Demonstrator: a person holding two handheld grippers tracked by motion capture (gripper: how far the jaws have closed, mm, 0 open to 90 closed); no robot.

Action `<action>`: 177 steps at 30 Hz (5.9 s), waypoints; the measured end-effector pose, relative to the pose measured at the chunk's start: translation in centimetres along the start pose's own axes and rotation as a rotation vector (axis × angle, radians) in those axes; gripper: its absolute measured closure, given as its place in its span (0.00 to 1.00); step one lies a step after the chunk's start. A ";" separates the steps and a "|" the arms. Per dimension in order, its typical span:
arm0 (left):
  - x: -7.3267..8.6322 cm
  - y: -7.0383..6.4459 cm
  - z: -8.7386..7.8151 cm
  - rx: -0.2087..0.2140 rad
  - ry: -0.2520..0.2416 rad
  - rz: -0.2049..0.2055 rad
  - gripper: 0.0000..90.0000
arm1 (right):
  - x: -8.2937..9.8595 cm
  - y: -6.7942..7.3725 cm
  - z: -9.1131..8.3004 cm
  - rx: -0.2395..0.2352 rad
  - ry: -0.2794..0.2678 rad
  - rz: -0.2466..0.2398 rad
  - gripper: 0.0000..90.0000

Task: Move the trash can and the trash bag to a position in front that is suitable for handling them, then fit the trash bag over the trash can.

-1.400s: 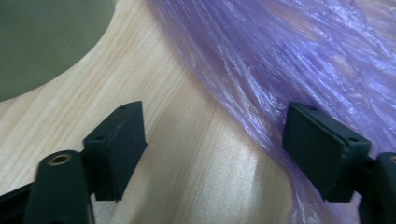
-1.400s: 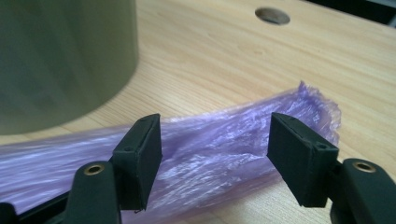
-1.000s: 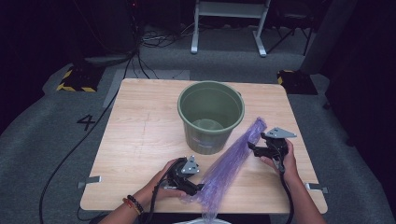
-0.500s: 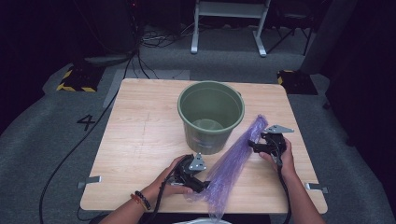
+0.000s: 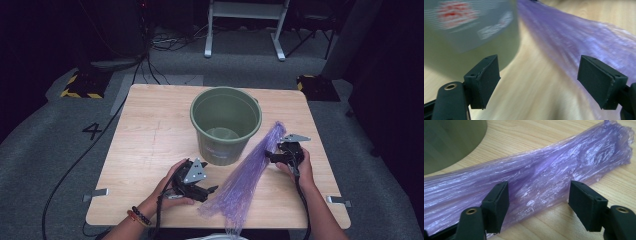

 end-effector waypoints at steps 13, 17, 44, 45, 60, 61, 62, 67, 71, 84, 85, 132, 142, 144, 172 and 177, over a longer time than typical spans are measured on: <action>4.2 4.4 -1.0 -0.094 0.129 -0.042 0.18 | 0.2 -0.2 0.0 -0.014 0.001 -0.012 0.40; 5.7 5.2 -1.6 -0.100 0.179 -0.061 0.17 | 0.2 -0.4 0.0 -0.024 -0.002 -0.021 0.42; 7.9 6.6 -1.4 -0.104 0.237 -0.185 0.14 | 0.4 -1.2 -0.2 -0.054 -0.040 -0.049 0.98; 7.9 6.6 -1.4 -0.105 0.237 -0.185 0.14 | 0.4 -1.2 -0.2 -0.053 -0.041 -0.049 0.98; 7.8 6.6 -1.3 -0.104 0.239 -0.188 0.13 | 0.5 -1.6 -0.6 -0.047 -0.068 -0.040 1.00; 7.8 6.7 -1.3 -0.102 0.236 -0.184 0.13 | 0.4 -1.6 -0.6 -0.046 -0.070 -0.041 1.00; 7.8 6.7 -1.3 -0.100 0.236 -0.182 0.13 | 0.4 -1.6 -0.6 -0.043 -0.072 -0.045 1.00; 7.8 6.7 -1.3 -0.099 0.236 -0.180 0.13 | 0.1 -1.5 -1.1 -0.042 -0.107 -0.051 1.00; 7.8 6.7 -1.3 -0.099 0.236 -0.180 0.13 | -0.2 -1.5 -1.6 -0.035 -0.131 -0.066 1.00; 7.8 6.7 -1.2 -0.097 0.236 -0.178 0.13 | -1.3 -0.3 -3.5 -0.040 -0.230 -0.133 1.00; 7.8 6.7 -1.2 -0.097 0.236 -0.178 0.13 | -1.4 -0.3 -3.6 -0.040 -0.233 -0.136 1.00; 7.8 6.8 -1.2 -0.095 0.236 -0.176 0.13 | -2.8 0.6 -4.6 -0.035 -0.286 -0.197 0.99; 7.6 6.8 -0.9 -0.083 0.234 -0.168 0.13 | -3.3 0.3 -5.3 -0.026 -0.302 -0.204 0.99; 7.5 6.7 -0.9 -0.084 0.239 -0.166 0.13 | -3.3 0.3 -5.4 -0.024 -0.306 -0.209 0.99; -0.5 1.0 1.6 0.168 0.069 -0.100 0.22 | -6.0 3.5 -7.0 -0.050 -0.374 -0.332 0.98; -1.0 -0.6 3.3 0.199 0.091 -0.054 0.27 | -6.2 3.6 -6.9 -0.062 -0.391 -0.331 0.98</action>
Point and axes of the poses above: each handheld gripper's, and its own axes: z roughly forward along the jaws, x roughly out of its underside, y roughly to its left, the point moved 1 cm from there along z, roughly forward along the jaws, and after that the axes turned 13 degrees about -x, right-handed, at the moved point
